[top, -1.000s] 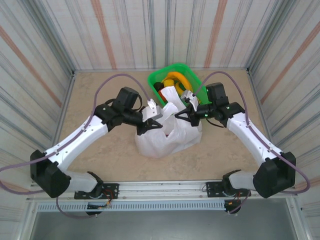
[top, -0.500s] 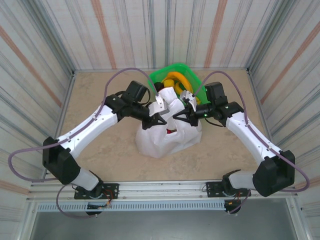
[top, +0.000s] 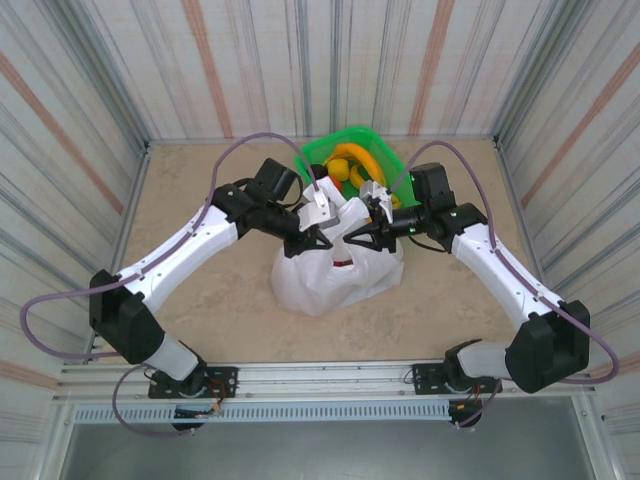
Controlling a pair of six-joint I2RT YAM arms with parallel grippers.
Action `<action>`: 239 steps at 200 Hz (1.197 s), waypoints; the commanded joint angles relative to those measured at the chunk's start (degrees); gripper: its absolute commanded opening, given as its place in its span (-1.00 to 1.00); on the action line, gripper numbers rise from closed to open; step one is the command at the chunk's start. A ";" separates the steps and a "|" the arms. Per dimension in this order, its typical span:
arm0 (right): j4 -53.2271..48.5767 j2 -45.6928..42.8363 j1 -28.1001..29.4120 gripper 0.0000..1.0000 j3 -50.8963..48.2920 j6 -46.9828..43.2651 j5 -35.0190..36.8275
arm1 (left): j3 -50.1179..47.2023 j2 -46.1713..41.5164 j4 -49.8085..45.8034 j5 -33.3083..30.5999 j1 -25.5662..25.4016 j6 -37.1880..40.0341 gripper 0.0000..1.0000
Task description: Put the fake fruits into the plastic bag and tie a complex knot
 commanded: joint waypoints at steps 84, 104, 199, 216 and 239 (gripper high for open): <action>2.59 6.44 0.96 0.00 7.04 2.62 -5.95 | -0.86 -2.11 -2.24 -1.57 2.26 1.91 -1.00; 2.50 7.37 1.44 -0.03 8.15 2.89 -6.01 | -1.12 -2.65 -2.20 -1.56 2.81 2.00 -1.00; 4.84 7.88 3.30 -1.00 8.38 4.91 -5.93 | -1.48 -2.81 -2.24 -1.71 4.07 1.97 -1.00; 5.31 7.32 3.31 -1.00 7.96 4.83 -5.20 | -1.49 -2.93 -2.24 -1.79 4.53 1.78 -1.00; 6.11 6.86 3.38 -1.00 7.27 4.84 -4.30 | -1.76 -3.53 -1.89 -1.40 5.28 1.20 -0.72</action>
